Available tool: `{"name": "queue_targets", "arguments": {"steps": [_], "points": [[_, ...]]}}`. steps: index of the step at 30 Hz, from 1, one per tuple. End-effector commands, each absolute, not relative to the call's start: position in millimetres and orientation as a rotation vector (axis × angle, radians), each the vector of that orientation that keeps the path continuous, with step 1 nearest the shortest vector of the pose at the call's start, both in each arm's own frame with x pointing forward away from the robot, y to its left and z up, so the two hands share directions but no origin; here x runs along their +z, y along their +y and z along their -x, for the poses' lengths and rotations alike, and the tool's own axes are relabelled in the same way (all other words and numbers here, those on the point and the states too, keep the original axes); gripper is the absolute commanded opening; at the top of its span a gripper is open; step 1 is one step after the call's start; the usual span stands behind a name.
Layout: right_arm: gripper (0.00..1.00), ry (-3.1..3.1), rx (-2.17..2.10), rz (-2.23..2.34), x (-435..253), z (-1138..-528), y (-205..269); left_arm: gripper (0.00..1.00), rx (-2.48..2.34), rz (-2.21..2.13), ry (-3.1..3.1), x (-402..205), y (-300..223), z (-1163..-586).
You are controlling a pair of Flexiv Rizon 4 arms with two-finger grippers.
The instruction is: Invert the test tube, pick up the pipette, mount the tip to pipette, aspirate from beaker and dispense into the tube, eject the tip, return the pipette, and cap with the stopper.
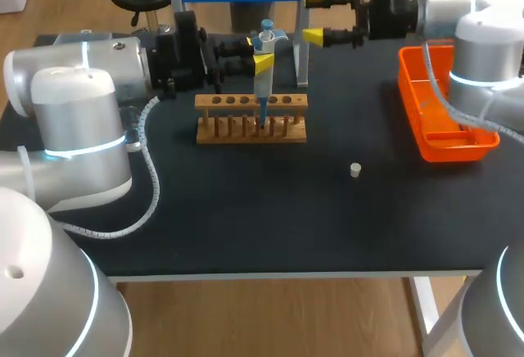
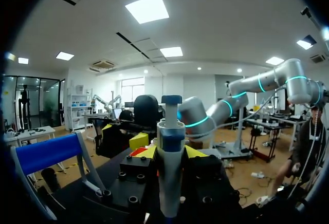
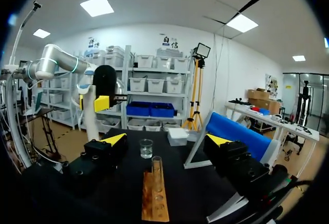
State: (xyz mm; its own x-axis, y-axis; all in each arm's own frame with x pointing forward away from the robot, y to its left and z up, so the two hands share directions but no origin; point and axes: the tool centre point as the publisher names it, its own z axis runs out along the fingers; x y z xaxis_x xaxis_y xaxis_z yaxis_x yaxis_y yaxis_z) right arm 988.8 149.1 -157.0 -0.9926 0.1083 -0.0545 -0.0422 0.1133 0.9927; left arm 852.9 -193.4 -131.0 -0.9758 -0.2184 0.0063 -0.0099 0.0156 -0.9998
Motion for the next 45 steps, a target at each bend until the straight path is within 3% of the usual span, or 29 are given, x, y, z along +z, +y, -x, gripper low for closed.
{"name": "queue_targets", "arguments": {"steps": [1,45], "points": [[1.0,2.274,1.991,-0.093,-153.0,-1008.1,162.8,0.0,-2.092,0.245,2.118,-131.6,-194.1,-851.8],[1.0,2.329,1.679,-0.301,-181.5,-1077.5,195.8,0.0,-2.092,0.245,2.118,-131.6,-194.1,-851.8]]}}
